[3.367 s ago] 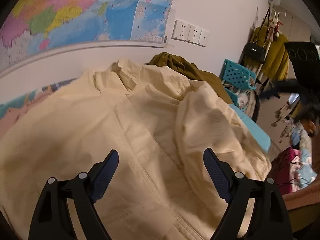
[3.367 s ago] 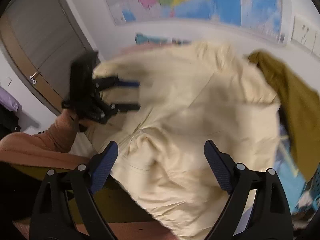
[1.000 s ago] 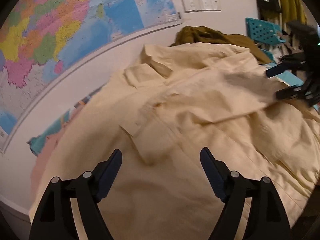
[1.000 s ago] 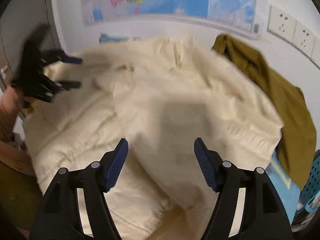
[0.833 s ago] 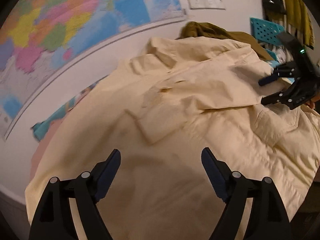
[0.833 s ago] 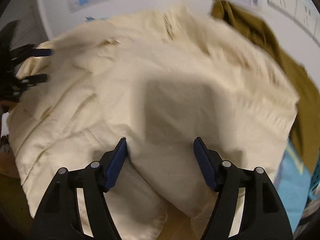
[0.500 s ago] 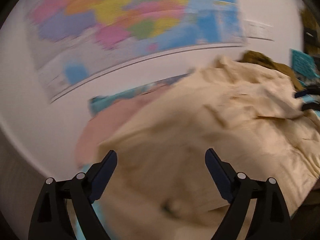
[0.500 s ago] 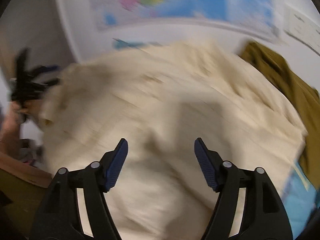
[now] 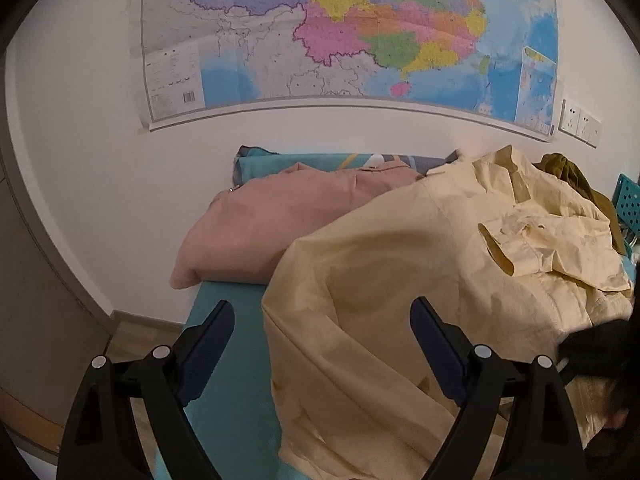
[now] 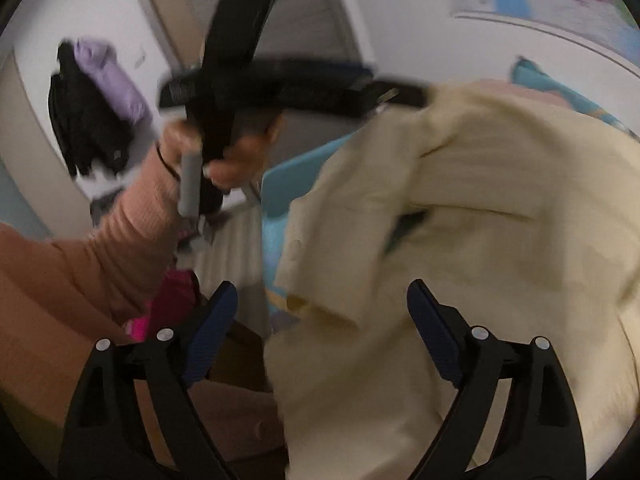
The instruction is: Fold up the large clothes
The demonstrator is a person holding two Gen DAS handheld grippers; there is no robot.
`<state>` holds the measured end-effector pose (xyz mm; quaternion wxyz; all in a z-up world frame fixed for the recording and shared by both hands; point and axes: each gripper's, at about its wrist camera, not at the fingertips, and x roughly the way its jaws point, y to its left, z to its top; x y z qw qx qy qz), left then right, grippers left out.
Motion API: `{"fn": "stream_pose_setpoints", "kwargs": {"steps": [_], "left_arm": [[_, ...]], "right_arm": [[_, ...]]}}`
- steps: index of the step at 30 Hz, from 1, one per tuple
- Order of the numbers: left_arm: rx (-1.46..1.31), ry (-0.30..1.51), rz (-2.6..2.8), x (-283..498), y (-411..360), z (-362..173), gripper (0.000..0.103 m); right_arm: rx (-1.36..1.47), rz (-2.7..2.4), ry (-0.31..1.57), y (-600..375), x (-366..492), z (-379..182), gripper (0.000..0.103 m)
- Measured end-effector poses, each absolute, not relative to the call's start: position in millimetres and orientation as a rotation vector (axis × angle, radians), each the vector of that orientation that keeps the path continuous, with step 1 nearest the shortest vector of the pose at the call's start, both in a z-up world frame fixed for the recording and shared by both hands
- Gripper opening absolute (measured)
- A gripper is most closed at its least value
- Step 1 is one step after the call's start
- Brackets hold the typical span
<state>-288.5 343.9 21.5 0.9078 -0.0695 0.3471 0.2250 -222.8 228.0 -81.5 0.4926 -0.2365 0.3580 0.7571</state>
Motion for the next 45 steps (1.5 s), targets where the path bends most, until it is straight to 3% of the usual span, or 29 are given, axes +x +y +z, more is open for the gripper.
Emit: {"fn": "stream_pose_setpoints", "kwargs": {"steps": [1, 2, 4, 6, 8, 15, 22, 26, 32, 35, 36, 38, 39, 40, 42, 44, 45], "left_arm": [[-0.146, 0.710, 0.459, -289, 345, 22, 0.086], [-0.149, 0.705, 0.454, -290, 345, 21, 0.086], [-0.151, 0.699, 0.442, -289, 345, 22, 0.086], [-0.139, 0.693, 0.436, -289, 345, 23, 0.086], [-0.139, 0.677, 0.420, -291, 345, 27, 0.086], [-0.159, 0.514, 0.345, -307, 332, 79, 0.088], [-0.156, 0.434, 0.307, -300, 315, 105, 0.091], [-0.174, 0.523, 0.246, -264, 305, 79, 0.091], [-0.138, 0.735, 0.187, -189, 283, 19, 0.091], [-0.091, 0.807, 0.169, -155, 273, 1, 0.091], [-0.052, 0.823, 0.175, -145, 269, -4, 0.091], [-0.003, 0.847, 0.169, -128, 266, -10, 0.091], [0.016, 0.859, 0.158, -121, 264, -12, 0.085], [0.034, 0.873, 0.150, -111, 264, -15, 0.078], [0.033, 0.895, 0.103, -99, 265, -16, 0.037], [0.016, 0.900, 0.102, -86, 268, -8, 0.018], [0.016, 0.879, 0.108, -84, 270, -1, 0.015]], "right_arm": [[-0.595, 1.827, 0.878, 236, -230, -88, 0.083], [-0.607, 1.821, 0.909, 243, -233, -94, 0.072], [-0.610, 1.820, 0.943, 247, -231, -97, 0.033], [-0.559, 1.845, 0.941, 245, -224, -88, 0.007], [-0.453, 1.859, 0.949, 236, -208, -69, 0.004], [-0.044, 1.851, 0.922, 178, -121, 10, 0.003], [0.298, 1.554, 0.742, 38, -10, 74, 0.003], [0.337, 1.267, 0.782, -48, 45, 51, 0.003], [0.257, 0.948, 1.078, -101, 88, -59, 0.005], [0.253, 0.928, 1.136, -100, 81, -88, 0.020], [0.247, 0.929, 1.131, -100, 81, -90, 0.037], [0.261, 0.976, 1.111, -100, 80, -92, 0.057], [0.262, 0.996, 1.096, -98, 78, -90, 0.066], [0.250, 1.005, 1.084, -97, 78, -89, 0.066], [0.219, 1.022, 1.079, -94, 80, -87, 0.064], [0.188, 1.021, 1.099, -84, 82, -86, 0.051], [0.154, 1.022, 1.102, -80, 80, -87, 0.032]]}}
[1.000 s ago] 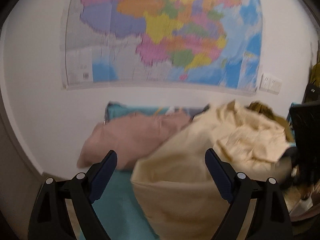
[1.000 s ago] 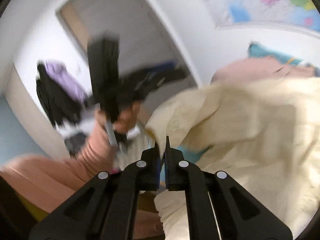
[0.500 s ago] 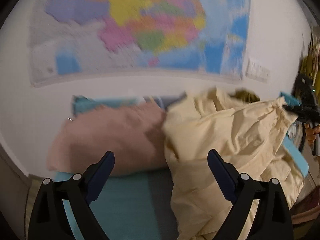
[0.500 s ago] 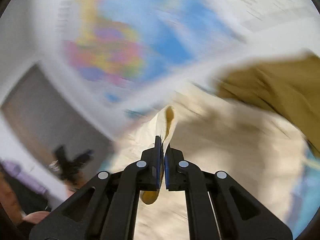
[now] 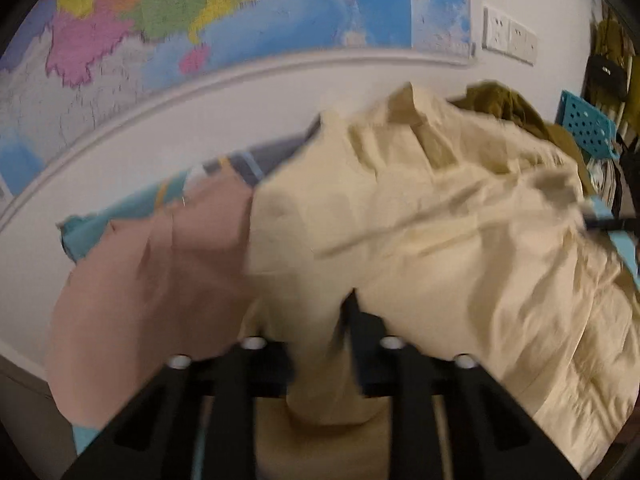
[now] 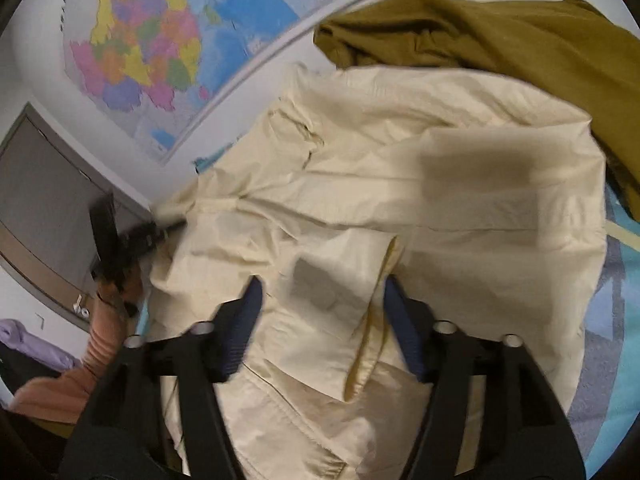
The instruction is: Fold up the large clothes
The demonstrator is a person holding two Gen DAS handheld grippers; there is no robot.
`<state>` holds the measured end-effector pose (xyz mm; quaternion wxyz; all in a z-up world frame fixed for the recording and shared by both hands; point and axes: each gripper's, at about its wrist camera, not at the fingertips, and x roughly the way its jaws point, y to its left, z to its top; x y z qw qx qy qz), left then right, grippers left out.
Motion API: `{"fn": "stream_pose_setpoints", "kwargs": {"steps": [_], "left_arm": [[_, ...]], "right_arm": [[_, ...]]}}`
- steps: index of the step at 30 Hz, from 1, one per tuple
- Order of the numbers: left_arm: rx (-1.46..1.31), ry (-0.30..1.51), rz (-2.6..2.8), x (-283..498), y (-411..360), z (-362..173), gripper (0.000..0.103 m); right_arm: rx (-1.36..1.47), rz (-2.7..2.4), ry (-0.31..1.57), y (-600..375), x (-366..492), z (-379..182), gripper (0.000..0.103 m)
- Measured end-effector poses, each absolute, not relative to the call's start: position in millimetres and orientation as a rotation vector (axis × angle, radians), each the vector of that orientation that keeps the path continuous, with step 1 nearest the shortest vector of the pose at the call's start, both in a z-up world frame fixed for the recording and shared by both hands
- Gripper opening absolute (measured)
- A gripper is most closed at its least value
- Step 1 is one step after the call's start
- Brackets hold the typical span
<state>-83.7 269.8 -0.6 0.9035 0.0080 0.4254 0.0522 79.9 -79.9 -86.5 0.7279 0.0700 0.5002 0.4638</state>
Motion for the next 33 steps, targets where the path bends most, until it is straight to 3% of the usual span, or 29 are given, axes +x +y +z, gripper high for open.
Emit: {"fn": "stream_pose_setpoints", "kwargs": {"steps": [1, 7, 8, 9, 11, 15, 18, 21, 28, 33], "left_arm": [[0.006, 0.843, 0.129, -80, 275, 12, 0.014], [-0.015, 0.830, 0.239, -53, 289, 12, 0.034], [0.024, 0.855, 0.254, -48, 285, 3, 0.041], [0.121, 0.899, 0.297, -41, 278, -14, 0.058], [0.238, 0.958, 0.388, -33, 272, -38, 0.079], [0.206, 0.935, 0.380, -42, 272, -34, 0.078], [0.139, 0.860, 0.370, -63, 278, -9, 0.085], [0.121, 0.828, 0.334, -77, 272, 6, 0.085], [0.225, 0.766, 0.063, -96, 187, 14, 0.086], [0.355, 0.825, -0.116, -80, 116, -21, 0.087]], "right_arm": [[0.133, 1.023, 1.096, -77, 79, -86, 0.005], [0.184, 1.034, 0.958, -91, 78, -58, 0.003], [0.194, 1.028, 0.955, -93, 80, -57, 0.003], [0.190, 1.019, 0.956, -93, 82, -57, 0.003], [0.169, 0.982, 0.984, -88, 87, -63, 0.003], [0.135, 0.917, 1.070, -85, 93, -89, 0.004], [0.162, 0.919, 1.035, -92, 91, -83, 0.004], [0.166, 0.930, 1.004, -96, 91, -72, 0.004], [0.197, 0.913, 1.037, -96, 97, -83, 0.004], [0.220, 0.909, 1.002, -100, 100, -77, 0.003]]}}
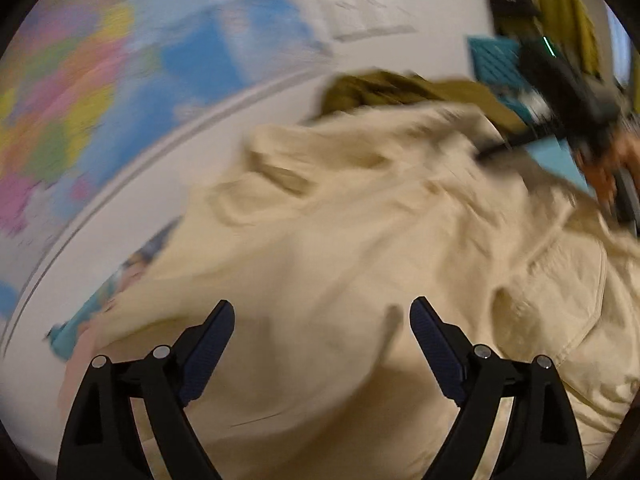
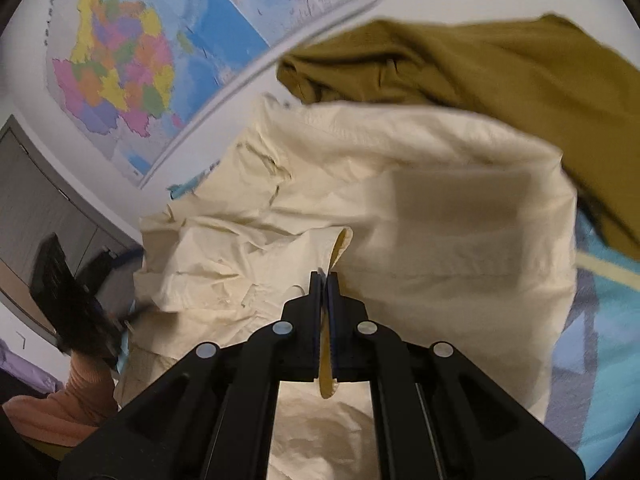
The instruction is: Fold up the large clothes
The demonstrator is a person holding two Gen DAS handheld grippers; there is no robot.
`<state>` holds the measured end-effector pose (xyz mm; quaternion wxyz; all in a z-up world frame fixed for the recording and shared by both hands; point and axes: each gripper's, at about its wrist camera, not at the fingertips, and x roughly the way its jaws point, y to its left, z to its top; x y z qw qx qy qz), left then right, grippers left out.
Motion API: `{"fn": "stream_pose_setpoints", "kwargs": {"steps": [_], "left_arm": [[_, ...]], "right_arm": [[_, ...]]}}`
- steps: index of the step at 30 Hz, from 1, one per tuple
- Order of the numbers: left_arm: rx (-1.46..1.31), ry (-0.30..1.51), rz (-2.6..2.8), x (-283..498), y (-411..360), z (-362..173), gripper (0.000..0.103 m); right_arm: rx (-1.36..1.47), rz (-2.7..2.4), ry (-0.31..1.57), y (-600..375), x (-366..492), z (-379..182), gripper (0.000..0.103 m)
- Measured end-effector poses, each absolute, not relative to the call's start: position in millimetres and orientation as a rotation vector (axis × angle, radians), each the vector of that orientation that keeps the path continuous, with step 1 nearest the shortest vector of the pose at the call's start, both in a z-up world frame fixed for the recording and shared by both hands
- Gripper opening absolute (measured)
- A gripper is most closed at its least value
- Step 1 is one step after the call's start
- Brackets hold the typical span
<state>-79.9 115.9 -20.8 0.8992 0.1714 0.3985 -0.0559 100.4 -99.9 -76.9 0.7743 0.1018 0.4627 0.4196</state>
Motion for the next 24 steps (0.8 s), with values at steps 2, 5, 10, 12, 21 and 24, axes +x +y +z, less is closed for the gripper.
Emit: {"fn": "stream_pose_setpoints", "kwargs": {"steps": [2, 5, 10, 12, 21, 24], "left_arm": [[0.357, 0.901, -0.112, -63, 111, -41, 0.087], [0.283, 1.003, -0.053, -38, 129, -63, 0.092], [0.239, 0.958, 0.015, -52, 140, -46, 0.092], [0.257, 0.917, -0.004, -72, 135, -36, 0.092], [0.281, 0.822, -0.362, -192, 79, -23, 0.092], [0.319, 0.830, -0.426, -217, 58, -38, 0.092]], "right_arm": [[0.181, 0.865, 1.032, -96, 105, -86, 0.005], [0.134, 0.800, 1.098, -93, 108, -101, 0.011], [0.117, 0.867, 0.934, -114, 64, -61, 0.049], [0.051, 0.961, 0.901, -116, 28, -47, 0.050], [-0.419, 1.211, 0.878, -99, -134, -58, 0.072], [-0.538, 1.202, 0.819, -99, -161, -69, 0.075]]}}
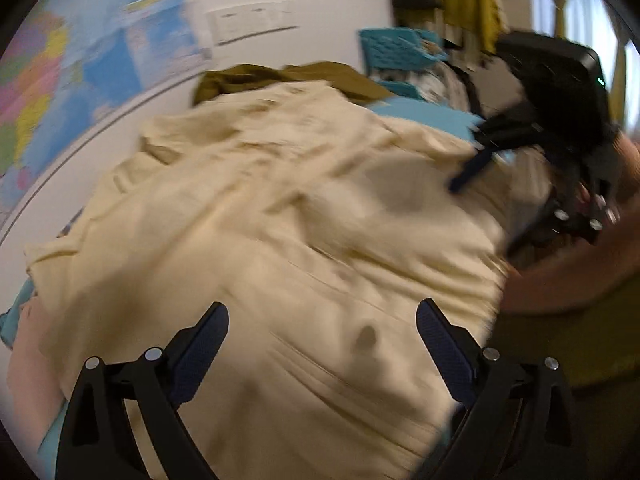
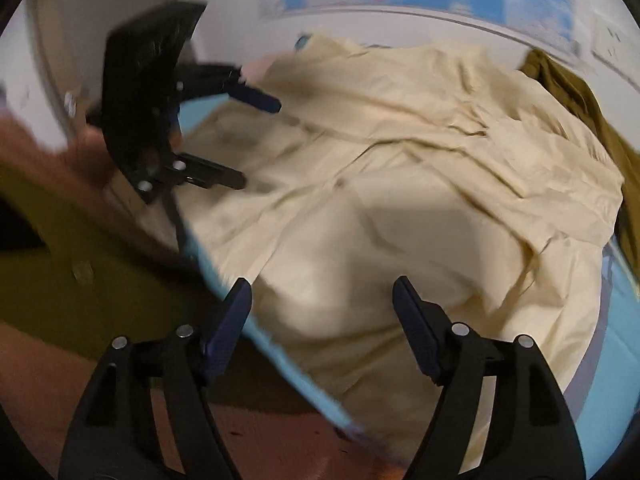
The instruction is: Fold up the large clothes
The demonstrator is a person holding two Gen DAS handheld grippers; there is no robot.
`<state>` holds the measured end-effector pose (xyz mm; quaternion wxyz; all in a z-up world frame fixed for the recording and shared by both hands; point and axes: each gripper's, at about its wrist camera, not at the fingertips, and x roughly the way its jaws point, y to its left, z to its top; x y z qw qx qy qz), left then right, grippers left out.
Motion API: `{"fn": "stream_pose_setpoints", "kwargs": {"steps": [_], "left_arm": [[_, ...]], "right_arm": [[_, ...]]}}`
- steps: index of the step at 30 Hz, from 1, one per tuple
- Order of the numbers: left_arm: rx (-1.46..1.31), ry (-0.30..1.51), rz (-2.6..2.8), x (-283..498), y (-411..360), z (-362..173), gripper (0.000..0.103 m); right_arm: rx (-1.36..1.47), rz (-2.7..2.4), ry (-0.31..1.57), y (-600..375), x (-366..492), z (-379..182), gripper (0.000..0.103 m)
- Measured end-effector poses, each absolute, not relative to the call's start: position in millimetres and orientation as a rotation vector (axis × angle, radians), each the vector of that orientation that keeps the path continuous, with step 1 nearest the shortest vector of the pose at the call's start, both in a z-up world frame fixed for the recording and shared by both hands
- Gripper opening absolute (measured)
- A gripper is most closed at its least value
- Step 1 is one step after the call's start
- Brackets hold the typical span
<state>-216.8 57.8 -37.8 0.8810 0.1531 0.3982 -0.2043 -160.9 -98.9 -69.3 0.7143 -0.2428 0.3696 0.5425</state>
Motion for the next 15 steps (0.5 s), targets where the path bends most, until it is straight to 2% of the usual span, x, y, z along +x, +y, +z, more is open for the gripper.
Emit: {"fn": "stream_pose_setpoints", "kwargs": {"steps": [3, 5, 6, 7, 10, 15], "left_arm": [[0.352, 0.834, -0.479, -236, 44, -48, 0.092], [0.366, 0.844, -0.485, -242, 38, -54, 0.092], [0.371, 0.851, -0.475, -241, 35, -56, 0.092], [0.373, 0.860, -0.462, -240, 35, -58, 0.092], [0.363, 0.893, -0.355, -228, 44, -64, 0.086], [0.212, 0.894, -0.348, -222, 66, -52, 0.085]], "right_arm": [[-0.551, 1.165, 0.782, -94, -160, -73, 0.072], [-0.428, 1.187, 0.786, -95, -148, -66, 0.050], [-0.394, 1.186, 0.783, -96, -144, -64, 0.034], [-0.358, 1.161, 0.766, -95, -137, -59, 0.028], [-0.304, 1.129, 0.779, -89, -123, -55, 0.028], [-0.301, 1.141, 0.688, -103, -149, -33, 0.030]]}}
